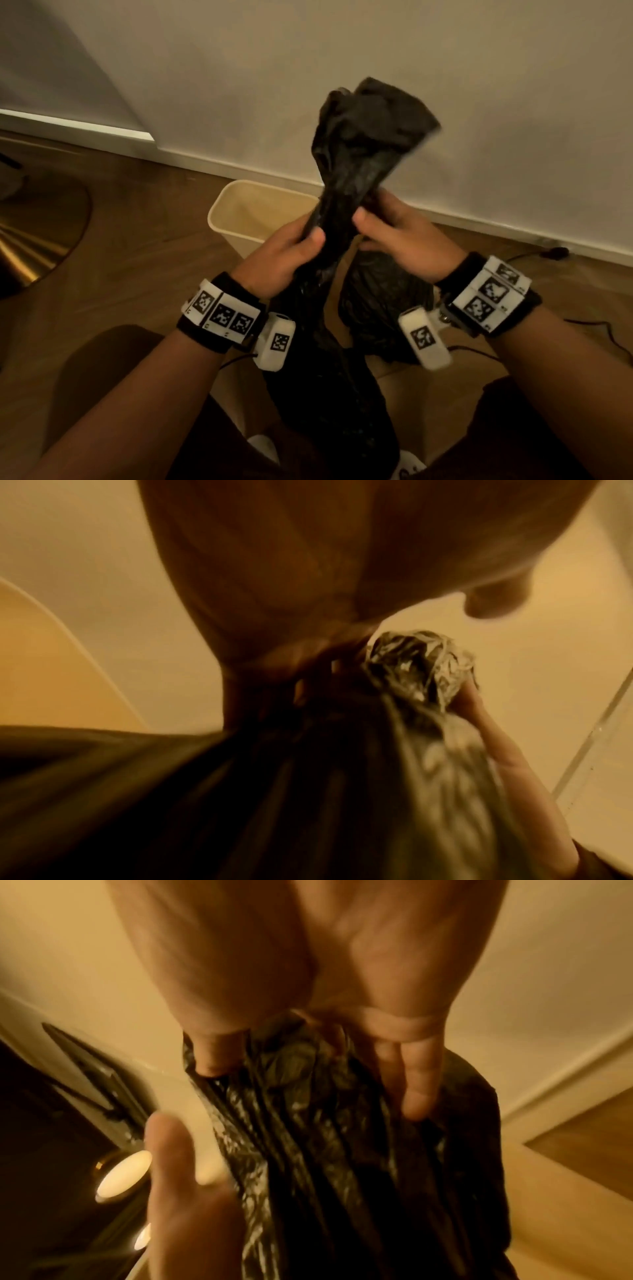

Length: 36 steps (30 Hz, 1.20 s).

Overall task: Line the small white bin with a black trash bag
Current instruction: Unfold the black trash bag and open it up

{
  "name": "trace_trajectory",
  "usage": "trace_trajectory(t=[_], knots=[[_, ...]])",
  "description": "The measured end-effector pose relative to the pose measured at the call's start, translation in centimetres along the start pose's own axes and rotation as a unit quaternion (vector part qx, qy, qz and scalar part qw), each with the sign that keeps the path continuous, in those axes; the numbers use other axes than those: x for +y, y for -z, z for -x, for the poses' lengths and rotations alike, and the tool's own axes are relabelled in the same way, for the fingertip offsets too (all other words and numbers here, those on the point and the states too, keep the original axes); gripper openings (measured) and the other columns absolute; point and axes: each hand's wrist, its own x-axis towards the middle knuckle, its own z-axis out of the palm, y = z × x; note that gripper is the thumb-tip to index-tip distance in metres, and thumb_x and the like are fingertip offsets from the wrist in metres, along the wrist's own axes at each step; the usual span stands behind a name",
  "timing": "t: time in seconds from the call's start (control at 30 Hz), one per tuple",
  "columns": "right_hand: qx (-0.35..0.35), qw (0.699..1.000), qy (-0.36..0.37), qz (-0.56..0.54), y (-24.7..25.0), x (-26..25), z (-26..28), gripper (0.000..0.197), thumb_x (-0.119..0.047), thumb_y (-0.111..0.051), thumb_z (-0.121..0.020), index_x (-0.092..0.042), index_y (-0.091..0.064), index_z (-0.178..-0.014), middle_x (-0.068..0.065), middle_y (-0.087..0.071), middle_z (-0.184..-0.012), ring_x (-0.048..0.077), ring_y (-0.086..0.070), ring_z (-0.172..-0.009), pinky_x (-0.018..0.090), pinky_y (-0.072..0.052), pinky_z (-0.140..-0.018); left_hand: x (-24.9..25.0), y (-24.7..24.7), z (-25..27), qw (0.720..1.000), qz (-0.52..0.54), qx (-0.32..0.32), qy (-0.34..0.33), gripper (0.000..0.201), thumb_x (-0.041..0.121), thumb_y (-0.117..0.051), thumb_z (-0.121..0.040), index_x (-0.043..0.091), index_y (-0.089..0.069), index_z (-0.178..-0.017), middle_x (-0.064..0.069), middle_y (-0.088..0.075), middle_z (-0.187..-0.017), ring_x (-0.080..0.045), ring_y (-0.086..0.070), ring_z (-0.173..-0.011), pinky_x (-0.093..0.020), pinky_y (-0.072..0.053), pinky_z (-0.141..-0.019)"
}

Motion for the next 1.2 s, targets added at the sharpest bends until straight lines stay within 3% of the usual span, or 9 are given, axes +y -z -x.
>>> trace_trajectory(t=[0.1, 0.2, 0.27, 0.37, 0.5, 0.67, 0.8, 0.97, 1.2], knots=[[0.028, 0.995, 0.057, 0.074, -2.6, 0.9, -0.2, 0.029, -0.023, -0.069, -0.091, -0.019, -0.063, -0.120, -0.011, -0.069, -0.115, -0.003, -0.064, -0.107, 0.018, -0.051, -0.091, 0.5, 0.2, -0.5, 0.998, 0.011, 0.061, 0.033, 0.068, 0.070, -0.039, -0.089, 0.016, -0.070, -0.113, -0.002, -0.073, -0.113, -0.017, -0.066, -0.112, -0.031, -0.050, -0.097], [0.036, 0.985, 0.094, 0.143, -3.8, 2.4, -0.1, 0.037, -0.025, -0.071, -0.089, -0.017, -0.064, -0.124, -0.002, -0.067, -0.124, 0.010, -0.062, -0.116, 0.038, -0.052, -0.098, -0.1, 0.7, -1.8, 0.986, 0.007, 0.164, 0.007, 0.049, 0.044, -0.063, -0.088, 0.007, -0.063, -0.119, -0.009, -0.071, -0.115, -0.021, -0.067, -0.110, -0.040, -0.053, -0.096], [0.036, 0.978, 0.124, 0.164, -3.7, 2.6, 0.1, 0.034, -0.014, -0.069, -0.090, -0.012, -0.065, -0.124, 0.001, -0.067, -0.123, 0.009, -0.062, -0.116, 0.035, -0.052, -0.097, -0.8, 0.7, -2.2, 0.988, 0.016, 0.156, -0.011, 0.048, 0.019, -0.068, -0.090, 0.007, -0.051, -0.133, -0.011, -0.064, -0.128, -0.022, -0.062, -0.120, -0.039, -0.051, -0.099], [0.057, 0.979, 0.120, 0.152, -3.2, 1.8, -0.1, 0.034, -0.012, -0.070, -0.089, -0.011, -0.065, -0.123, 0.000, -0.069, -0.119, 0.008, -0.064, -0.111, 0.035, -0.055, -0.093, -1.4, 0.8, -2.4, 0.989, -0.004, 0.147, -0.025, 0.030, 0.001, -0.063, -0.091, 0.001, -0.059, -0.121, -0.008, -0.069, -0.118, -0.017, -0.065, -0.112, -0.028, -0.053, -0.091], [0.062, 0.997, 0.038, 0.022, -2.3, 0.9, -0.8, 0.056, -0.010, -0.072, -0.087, -0.010, -0.049, -0.139, -0.006, -0.063, -0.129, -0.001, -0.060, -0.116, 0.014, -0.050, -0.090, -0.9, 1.6, -2.1, 0.987, 0.013, 0.163, 0.003, 0.016, 0.001, -0.065, -0.089, 0.000, -0.068, -0.104, 0.000, -0.075, -0.098, -0.016, -0.070, -0.096, -0.026, -0.055, -0.080], [0.024, 1.000, 0.007, -0.006, -2.0, 1.1, -0.7, 0.046, -0.001, -0.068, -0.086, -0.018, -0.055, -0.126, -0.017, -0.067, -0.107, -0.017, -0.061, -0.092, 0.004, -0.046, -0.078, -1.3, 1.7, -2.0, 0.989, -0.076, 0.130, 0.004, 0.021, 0.003, -0.070, -0.086, -0.002, -0.069, -0.106, -0.012, -0.074, -0.105, -0.025, -0.070, -0.100, -0.036, -0.057, -0.084], [0.101, 0.995, 0.009, -0.015, -0.6, 1.0, -1.9, 0.017, -0.003, -0.064, -0.092, 0.008, -0.064, -0.104, 0.020, -0.068, -0.096, 0.020, -0.064, -0.082, 0.026, -0.051, -0.072, -0.4, 2.4, -1.9, 0.980, -0.039, 0.193, -0.006, 0.024, 0.009, -0.067, -0.090, 0.000, -0.067, -0.112, -0.007, -0.074, -0.109, -0.019, -0.070, -0.103, -0.031, -0.055, -0.086], [0.212, 0.973, 0.016, -0.086, 2.9, 1.5, -2.7, 0.011, -0.018, -0.069, -0.090, -0.019, -0.065, -0.080, 0.005, -0.068, -0.077, 0.018, -0.063, -0.067, 0.032, -0.052, -0.064, 0.1, 4.9, -1.8, 0.961, -0.034, 0.274, -0.024, 0.021, 0.026, -0.070, -0.088, 0.015, -0.072, -0.106, -0.003, -0.074, -0.111, -0.020, -0.069, -0.108, -0.045, -0.054, -0.095], [0.361, 0.921, -0.005, -0.150, 7.8, 2.1, -3.1, 0.009, -0.021, -0.058, -0.095, -0.020, -0.060, -0.086, 0.009, -0.067, -0.093, 0.018, -0.066, -0.072, 0.030, -0.054, -0.066, 0.6, 8.5, -1.5, 0.904, -0.077, 0.416, -0.054, 0.032, 0.018, -0.076, -0.082, 0.011, -0.068, -0.113, 0.001, -0.072, -0.112, -0.012, -0.069, -0.106, -0.036, -0.055, -0.094]])
